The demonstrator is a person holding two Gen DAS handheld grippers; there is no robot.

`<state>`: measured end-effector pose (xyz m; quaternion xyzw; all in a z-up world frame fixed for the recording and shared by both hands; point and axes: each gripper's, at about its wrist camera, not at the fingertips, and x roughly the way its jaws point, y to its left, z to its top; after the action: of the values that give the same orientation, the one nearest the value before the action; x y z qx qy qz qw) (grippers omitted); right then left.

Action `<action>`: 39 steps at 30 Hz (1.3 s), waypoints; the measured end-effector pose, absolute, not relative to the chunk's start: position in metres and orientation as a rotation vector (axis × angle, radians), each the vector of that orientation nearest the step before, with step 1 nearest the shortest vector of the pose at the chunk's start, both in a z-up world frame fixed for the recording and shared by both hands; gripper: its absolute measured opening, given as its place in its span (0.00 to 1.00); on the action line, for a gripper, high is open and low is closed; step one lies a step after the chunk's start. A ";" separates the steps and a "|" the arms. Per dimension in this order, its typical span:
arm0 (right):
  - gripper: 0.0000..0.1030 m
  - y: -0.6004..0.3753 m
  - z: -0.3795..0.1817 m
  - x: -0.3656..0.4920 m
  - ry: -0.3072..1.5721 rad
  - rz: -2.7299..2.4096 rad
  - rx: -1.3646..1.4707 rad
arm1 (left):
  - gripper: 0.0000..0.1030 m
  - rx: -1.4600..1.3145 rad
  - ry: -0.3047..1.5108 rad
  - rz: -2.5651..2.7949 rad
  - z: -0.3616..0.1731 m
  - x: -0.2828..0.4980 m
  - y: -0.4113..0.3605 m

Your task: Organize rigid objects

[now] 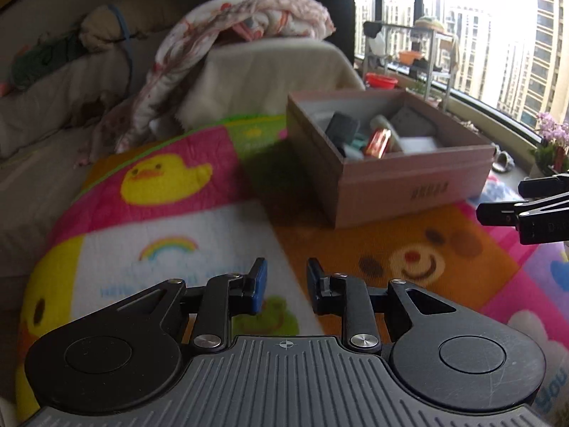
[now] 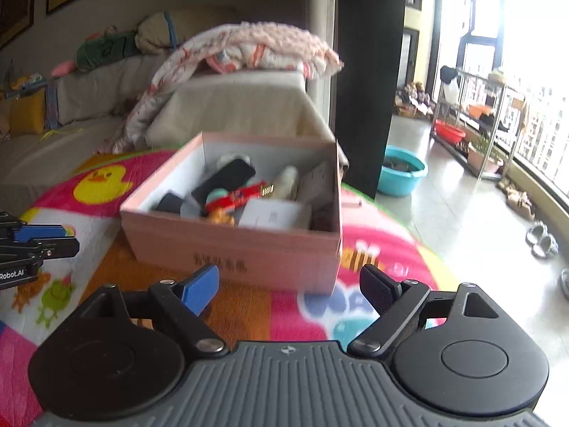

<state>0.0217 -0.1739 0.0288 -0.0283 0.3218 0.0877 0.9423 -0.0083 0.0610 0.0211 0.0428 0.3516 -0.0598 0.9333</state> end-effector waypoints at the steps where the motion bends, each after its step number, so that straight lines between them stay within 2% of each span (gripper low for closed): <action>1: 0.84 -0.170 0.017 0.023 0.704 0.182 -0.047 | 0.27 0.078 0.742 -0.103 0.013 -0.011 0.062; 3: 0.85 -0.160 -0.003 0.027 0.788 0.195 -0.040 | 0.27 0.083 0.711 -0.084 0.008 -0.016 0.058; 4: 0.93 -0.154 -0.010 0.028 0.805 0.196 -0.058 | 0.25 0.095 0.701 -0.082 0.007 -0.017 0.055; 6: 1.00 -0.147 -0.015 0.025 0.749 0.141 -0.102 | 0.23 0.054 0.697 -0.100 0.007 -0.015 0.052; 9: 1.00 -0.154 -0.018 0.029 0.764 0.126 -0.019 | 0.23 0.012 0.680 -0.131 0.005 -0.009 0.047; 18: 1.00 -0.157 -0.020 0.025 0.723 0.132 -0.022 | 0.23 0.104 0.634 -0.239 -0.001 -0.009 0.022; 25: 1.00 -0.160 -0.020 0.024 0.713 0.137 -0.021 | 0.26 0.014 0.696 -0.248 0.004 -0.002 0.030; 29: 1.00 -0.160 -0.020 0.025 0.714 0.145 -0.027 | 0.25 0.095 0.736 -0.281 0.009 0.002 0.025; 32: 1.00 -0.160 -0.020 0.025 0.714 0.146 -0.028 | 0.36 0.111 0.770 -0.333 0.011 0.006 0.023; 34: 1.00 -0.160 -0.020 0.025 0.714 0.147 -0.027 | 0.53 0.091 0.778 -0.354 0.010 0.007 0.020; 35: 1.00 -0.160 -0.020 0.025 0.714 0.146 -0.027 | 0.56 0.083 0.774 -0.354 0.009 0.007 0.018; 38: 1.00 -0.160 -0.020 0.025 0.714 0.143 -0.024 | 0.58 0.037 0.728 -0.294 0.005 0.006 0.016; 39: 1.00 -0.160 -0.020 0.025 0.714 0.138 -0.022 | 0.54 0.025 0.714 -0.262 0.004 0.006 0.017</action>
<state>0.0250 -0.1597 -0.0197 -0.0107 0.3490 0.0675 0.9346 0.0062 0.0173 0.0041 0.0120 0.3484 -0.1281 0.9285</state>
